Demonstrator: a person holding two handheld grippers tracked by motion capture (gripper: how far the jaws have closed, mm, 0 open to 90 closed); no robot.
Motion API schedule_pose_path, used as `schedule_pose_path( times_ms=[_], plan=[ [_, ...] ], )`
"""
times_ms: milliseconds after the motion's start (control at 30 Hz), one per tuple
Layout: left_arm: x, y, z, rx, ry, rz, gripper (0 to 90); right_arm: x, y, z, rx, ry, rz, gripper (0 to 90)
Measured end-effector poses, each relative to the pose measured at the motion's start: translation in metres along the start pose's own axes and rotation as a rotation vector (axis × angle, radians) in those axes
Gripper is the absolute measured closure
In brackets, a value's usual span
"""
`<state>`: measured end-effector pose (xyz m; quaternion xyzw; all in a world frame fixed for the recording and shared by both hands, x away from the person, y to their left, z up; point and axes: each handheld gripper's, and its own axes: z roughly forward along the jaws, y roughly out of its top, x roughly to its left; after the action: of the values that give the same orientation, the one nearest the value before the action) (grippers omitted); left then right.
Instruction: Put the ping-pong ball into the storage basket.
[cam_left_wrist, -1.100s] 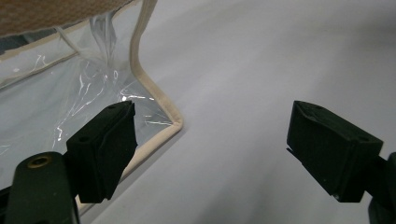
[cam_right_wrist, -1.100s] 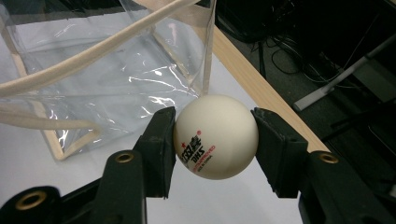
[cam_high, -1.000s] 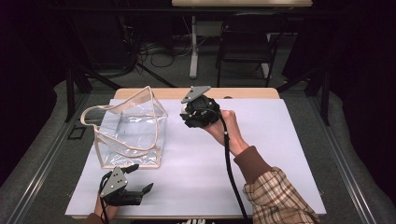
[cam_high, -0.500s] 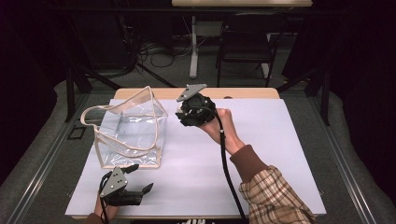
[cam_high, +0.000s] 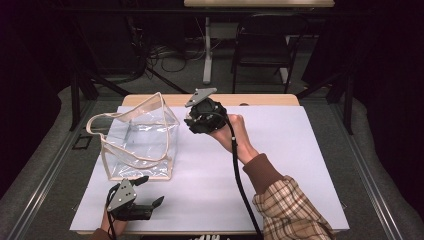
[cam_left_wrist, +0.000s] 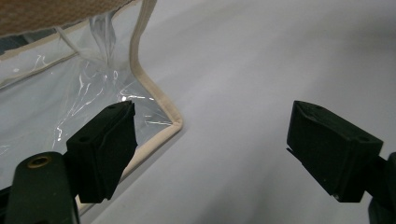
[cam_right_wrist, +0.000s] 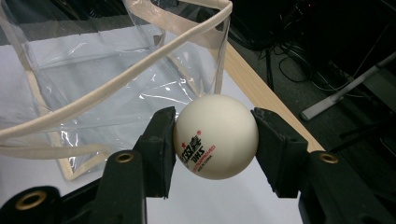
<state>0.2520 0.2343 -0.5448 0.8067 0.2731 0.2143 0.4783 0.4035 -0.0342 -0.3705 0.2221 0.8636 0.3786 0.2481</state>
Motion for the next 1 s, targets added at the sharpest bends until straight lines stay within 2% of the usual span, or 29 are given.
schedule_pose_path(
  times_ms=[1000],
  plan=[
    [0.000, 0.000, 0.000, -0.001, 0.000, -0.001, 16.1, 0.010, 0.021, 0.003, -0.021, 0.019, -0.028, 50.8]
  ],
)
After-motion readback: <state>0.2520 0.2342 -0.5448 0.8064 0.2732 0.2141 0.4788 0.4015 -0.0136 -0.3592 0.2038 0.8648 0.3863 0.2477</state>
